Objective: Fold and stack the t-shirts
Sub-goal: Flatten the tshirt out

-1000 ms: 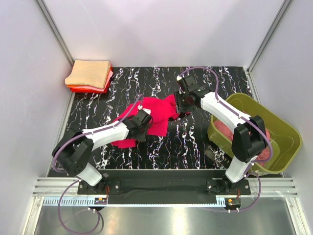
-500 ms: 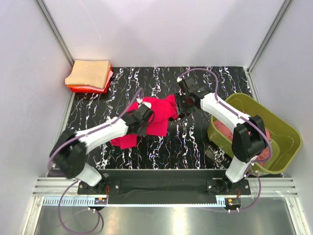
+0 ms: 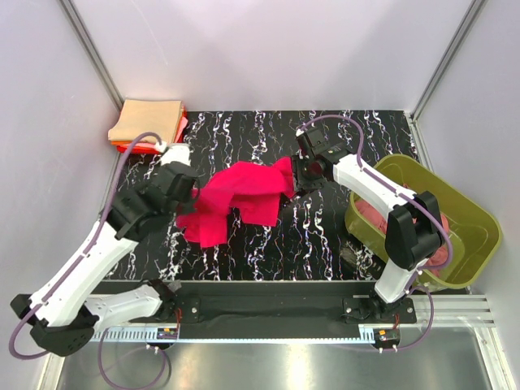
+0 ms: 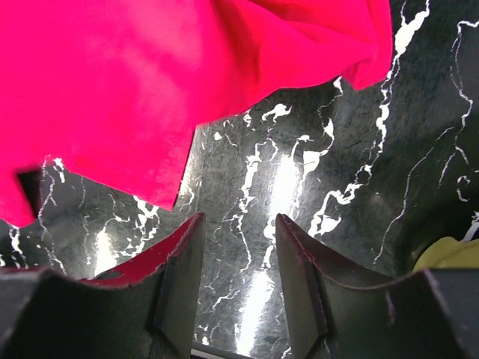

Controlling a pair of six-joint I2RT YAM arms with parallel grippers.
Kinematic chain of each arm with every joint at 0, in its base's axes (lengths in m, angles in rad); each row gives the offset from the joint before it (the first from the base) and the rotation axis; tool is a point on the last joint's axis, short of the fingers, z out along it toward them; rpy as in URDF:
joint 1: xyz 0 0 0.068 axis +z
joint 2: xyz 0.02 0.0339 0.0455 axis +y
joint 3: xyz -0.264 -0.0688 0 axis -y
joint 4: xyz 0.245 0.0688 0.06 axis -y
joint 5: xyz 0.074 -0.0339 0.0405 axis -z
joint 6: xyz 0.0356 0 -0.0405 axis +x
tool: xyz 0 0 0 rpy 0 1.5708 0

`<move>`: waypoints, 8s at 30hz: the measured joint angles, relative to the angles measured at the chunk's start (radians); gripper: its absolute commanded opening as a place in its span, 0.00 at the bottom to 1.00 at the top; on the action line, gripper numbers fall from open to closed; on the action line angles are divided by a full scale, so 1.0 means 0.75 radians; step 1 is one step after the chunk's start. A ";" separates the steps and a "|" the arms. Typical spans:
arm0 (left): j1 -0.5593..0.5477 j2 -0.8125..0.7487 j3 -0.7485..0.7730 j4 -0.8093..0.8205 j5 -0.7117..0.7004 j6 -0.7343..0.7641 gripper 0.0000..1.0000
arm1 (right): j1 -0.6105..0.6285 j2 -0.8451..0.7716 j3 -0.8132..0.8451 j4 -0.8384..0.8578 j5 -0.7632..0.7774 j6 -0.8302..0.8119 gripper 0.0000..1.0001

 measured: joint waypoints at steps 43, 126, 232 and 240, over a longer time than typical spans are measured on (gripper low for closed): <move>0.474 0.023 0.090 0.025 0.101 0.213 0.00 | 0.045 0.406 0.101 -0.088 0.213 0.342 0.47; 0.560 0.528 0.827 0.634 0.109 0.491 0.00 | -0.325 0.457 1.727 -0.454 0.075 0.249 0.00; 0.791 0.824 -0.018 0.741 0.473 0.381 0.00 | -0.384 -0.482 -0.361 -0.138 0.165 0.184 0.00; 0.828 0.877 -0.001 0.738 0.461 0.379 0.00 | -0.384 -0.505 -0.365 -0.138 0.221 0.209 0.00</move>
